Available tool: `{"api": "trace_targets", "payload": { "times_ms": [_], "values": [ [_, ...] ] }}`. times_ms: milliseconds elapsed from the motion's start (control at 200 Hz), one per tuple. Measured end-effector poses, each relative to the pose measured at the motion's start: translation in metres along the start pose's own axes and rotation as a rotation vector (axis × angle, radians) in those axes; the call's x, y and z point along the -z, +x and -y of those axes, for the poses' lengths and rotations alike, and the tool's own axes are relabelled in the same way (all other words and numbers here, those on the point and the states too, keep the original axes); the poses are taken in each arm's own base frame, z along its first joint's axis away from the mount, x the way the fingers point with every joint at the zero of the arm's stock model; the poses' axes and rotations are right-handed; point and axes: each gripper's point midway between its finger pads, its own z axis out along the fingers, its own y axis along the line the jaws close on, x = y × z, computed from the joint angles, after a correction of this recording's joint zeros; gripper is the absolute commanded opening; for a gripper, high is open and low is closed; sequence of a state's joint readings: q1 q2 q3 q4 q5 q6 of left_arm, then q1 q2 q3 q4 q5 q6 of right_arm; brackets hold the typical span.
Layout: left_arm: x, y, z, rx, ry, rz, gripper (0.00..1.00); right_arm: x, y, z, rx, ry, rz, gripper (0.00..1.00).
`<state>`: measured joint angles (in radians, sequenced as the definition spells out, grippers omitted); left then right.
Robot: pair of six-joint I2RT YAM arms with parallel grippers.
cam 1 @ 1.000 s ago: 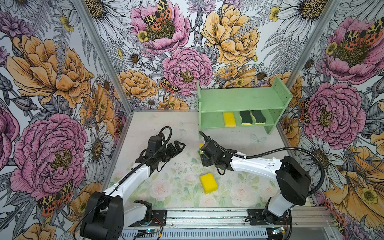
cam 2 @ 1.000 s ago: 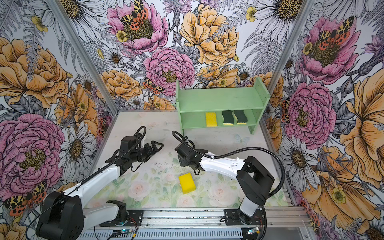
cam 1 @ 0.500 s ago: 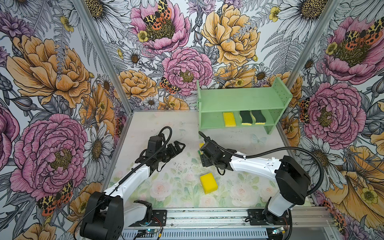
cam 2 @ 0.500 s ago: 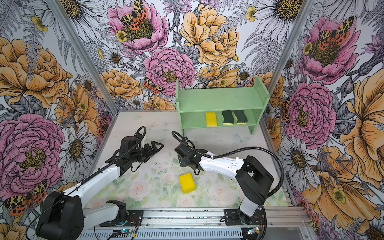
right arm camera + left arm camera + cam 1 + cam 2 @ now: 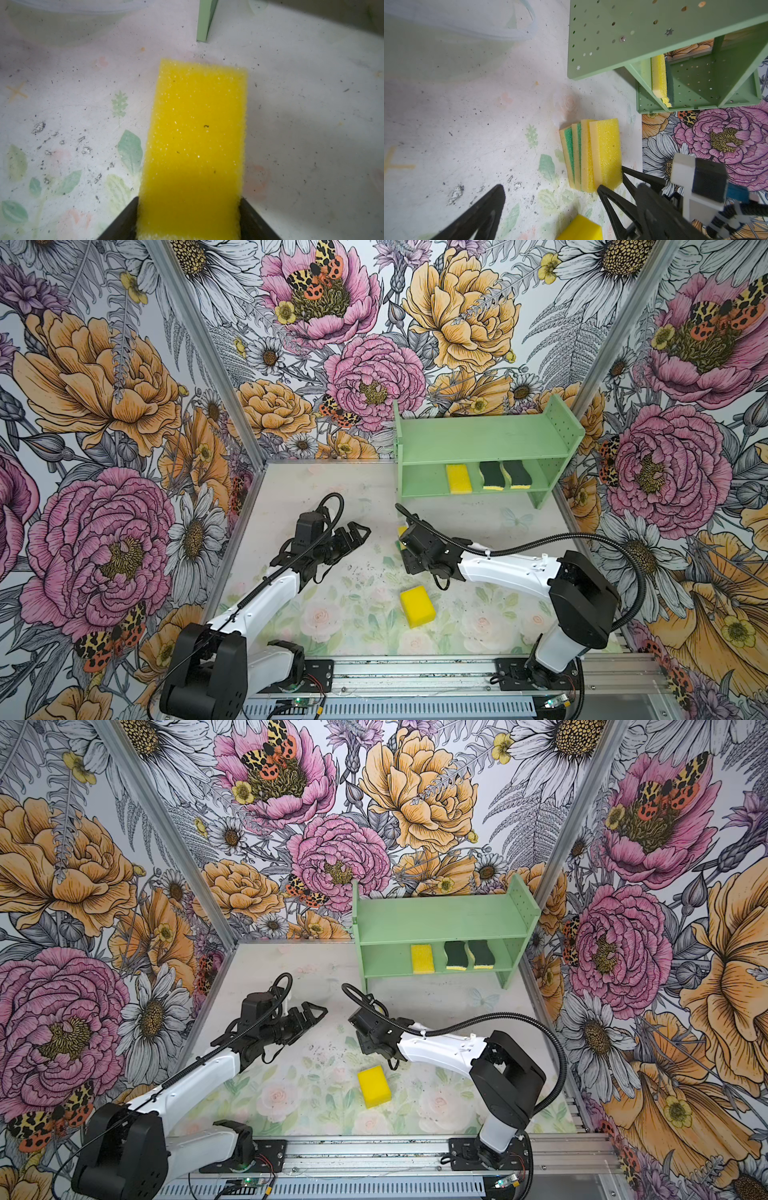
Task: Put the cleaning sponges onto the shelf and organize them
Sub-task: 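Lift the yellow sponge and carry it into the shelf's lower tier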
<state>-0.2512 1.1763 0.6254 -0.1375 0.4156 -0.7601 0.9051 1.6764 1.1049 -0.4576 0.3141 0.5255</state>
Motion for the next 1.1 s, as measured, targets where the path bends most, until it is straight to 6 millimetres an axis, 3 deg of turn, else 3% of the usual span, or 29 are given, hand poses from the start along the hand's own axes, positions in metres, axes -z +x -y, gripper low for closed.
{"api": "trace_targets", "payload": {
  "times_ms": [295, 741, 836, 1101],
  "values": [
    [0.0, 0.0, 0.0, 0.0, 0.0, 0.0, 0.99, 0.003, -0.005, 0.006, 0.008, 0.029, 0.022, 0.57],
    [0.0, 0.001, -0.002, 0.002, -0.003, -0.003, 0.99, 0.045, -0.034, 0.024, -0.014, 0.044, 0.172, 0.57],
    [0.0, 0.001, -0.002, 0.002, -0.002, -0.002, 0.99, 0.05, -0.041, 0.036, -0.03, 0.055, 0.2, 0.56],
    [0.0, 0.001, -0.002, 0.002, 0.001, -0.004, 0.99, 0.051, -0.071, 0.092, -0.12, 0.128, 0.286, 0.56]
  ]
}}
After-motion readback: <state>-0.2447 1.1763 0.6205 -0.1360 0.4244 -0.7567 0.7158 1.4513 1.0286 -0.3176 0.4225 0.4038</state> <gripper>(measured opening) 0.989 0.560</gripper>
